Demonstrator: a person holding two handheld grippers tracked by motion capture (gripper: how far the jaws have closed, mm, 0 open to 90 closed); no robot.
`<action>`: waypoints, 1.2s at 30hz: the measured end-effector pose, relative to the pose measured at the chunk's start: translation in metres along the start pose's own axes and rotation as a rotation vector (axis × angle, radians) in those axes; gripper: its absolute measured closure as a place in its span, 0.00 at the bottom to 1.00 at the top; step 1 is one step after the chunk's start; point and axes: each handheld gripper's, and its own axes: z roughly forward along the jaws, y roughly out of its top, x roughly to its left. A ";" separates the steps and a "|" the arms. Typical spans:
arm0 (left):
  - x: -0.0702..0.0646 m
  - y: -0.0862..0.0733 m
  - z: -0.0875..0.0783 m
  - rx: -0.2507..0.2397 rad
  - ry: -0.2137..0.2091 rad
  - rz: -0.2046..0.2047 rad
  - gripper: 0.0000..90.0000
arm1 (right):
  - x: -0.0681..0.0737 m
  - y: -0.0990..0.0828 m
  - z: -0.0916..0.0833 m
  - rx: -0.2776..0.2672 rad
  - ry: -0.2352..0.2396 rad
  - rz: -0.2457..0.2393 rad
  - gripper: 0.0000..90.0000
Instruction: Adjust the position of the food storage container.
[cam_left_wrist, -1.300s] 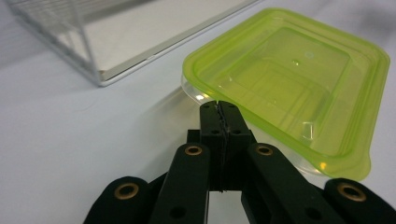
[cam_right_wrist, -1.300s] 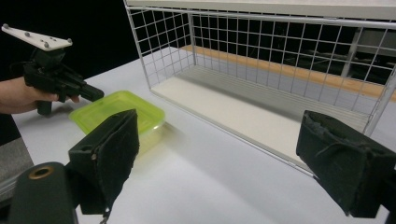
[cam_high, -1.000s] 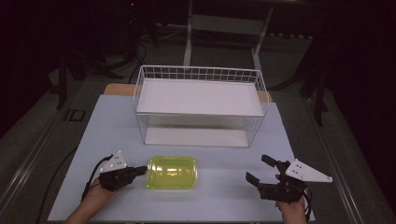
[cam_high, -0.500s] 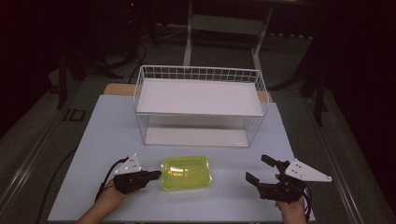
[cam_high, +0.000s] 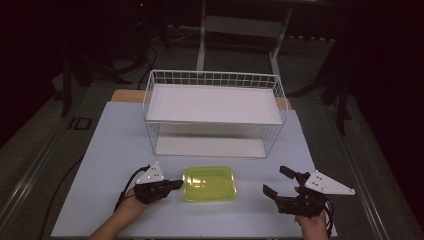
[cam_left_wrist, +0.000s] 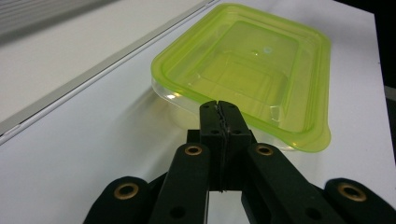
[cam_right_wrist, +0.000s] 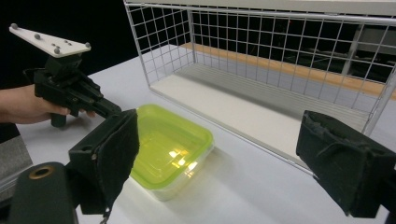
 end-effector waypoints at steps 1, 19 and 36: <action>0.000 0.000 0.001 -0.001 0.000 -0.001 1.00 | 0.000 0.000 0.000 0.000 -0.001 0.000 0.15; -0.001 0.010 0.025 -0.012 0.005 0.003 1.00 | 0.001 -0.002 0.002 0.009 0.001 -0.006 0.15; -0.009 0.037 -0.006 -0.161 -0.072 -0.138 0.06 | 0.014 0.001 0.007 0.017 -0.007 -0.085 0.16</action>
